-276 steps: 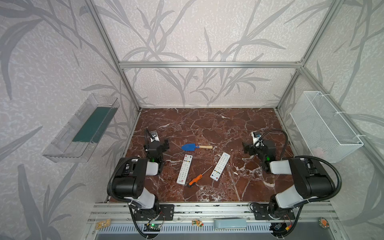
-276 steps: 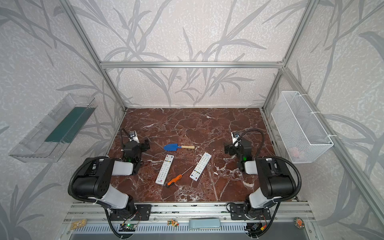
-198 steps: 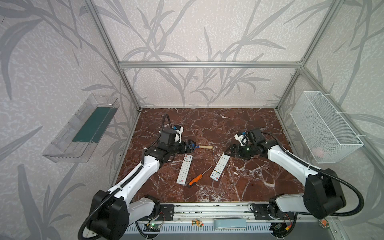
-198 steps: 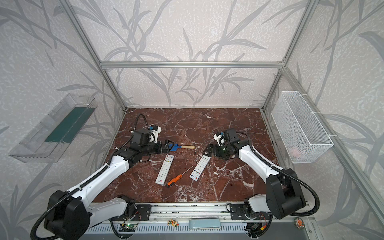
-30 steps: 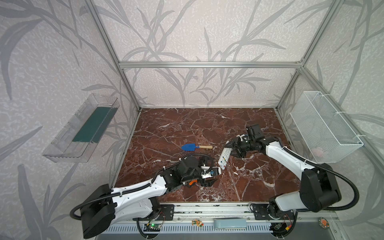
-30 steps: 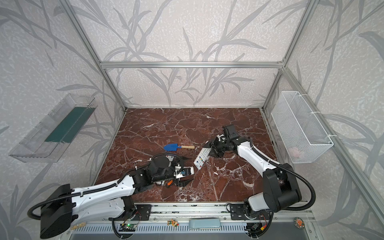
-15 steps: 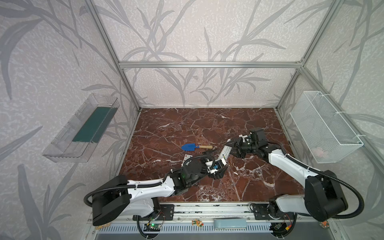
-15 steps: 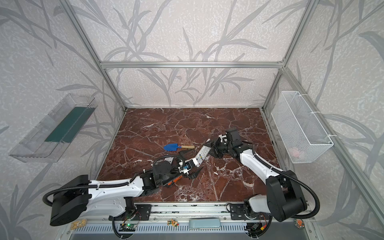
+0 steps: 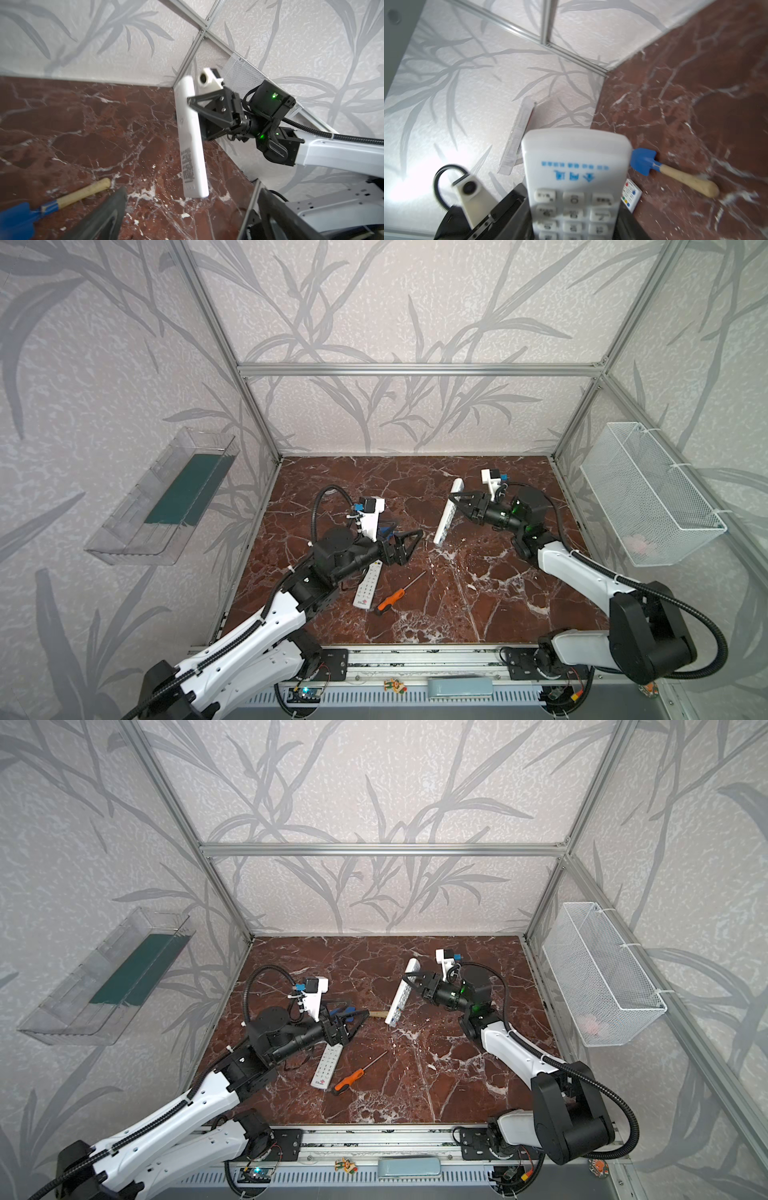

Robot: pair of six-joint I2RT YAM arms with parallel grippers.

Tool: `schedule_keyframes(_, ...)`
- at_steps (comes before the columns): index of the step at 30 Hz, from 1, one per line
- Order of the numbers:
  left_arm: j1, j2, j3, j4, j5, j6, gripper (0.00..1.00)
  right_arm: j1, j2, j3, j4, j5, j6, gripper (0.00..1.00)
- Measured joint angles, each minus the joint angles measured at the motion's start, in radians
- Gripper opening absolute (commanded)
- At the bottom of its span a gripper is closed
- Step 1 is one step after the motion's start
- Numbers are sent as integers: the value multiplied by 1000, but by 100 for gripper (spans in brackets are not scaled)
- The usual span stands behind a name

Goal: Unload the batteries from the remote control
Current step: 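Lift the remote with the right gripper and stand it upright toward the left gripper, then grasp the remote's lower end with the left gripper while the right gripper holds its top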

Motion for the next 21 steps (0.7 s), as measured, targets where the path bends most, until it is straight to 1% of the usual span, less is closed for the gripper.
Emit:
schedule_keyframes(2,23,75,11,27,117,-113,99,0,11,54,57,-57,-8,28)
schedule_keyframes(4,36,169,17,110,224,-229,98,1,18,103,102,-105,-10,27)
schedule_keyframes(6,44,281,10,294,331,-378,96,2,18,138,130,-146,-26,27)
schedule_keyframes(8,48,372,10,500,390,-518,93,0,18,148,139,-165,-32,27)
schedule_keyframes(9,49,415,10,600,414,-584,93,0,18,148,138,-172,-32,27)
schedule_keyframes(12,51,511,10,838,448,-727,91,5,17,148,136,-191,-32,27)
schedule_keyframes(14,51,548,10,944,462,-788,90,6,15,148,135,-200,-32,27)
schedule_keyframes(16,55,559,10,1006,473,-818,90,6,14,148,134,-206,-32,27)
schedule_keyframes(18,55,557,10,1041,488,-825,88,7,13,148,134,-210,-27,27)
schedule_keyframes(21,55,554,10,1049,505,-816,86,7,13,148,135,-212,-13,27)
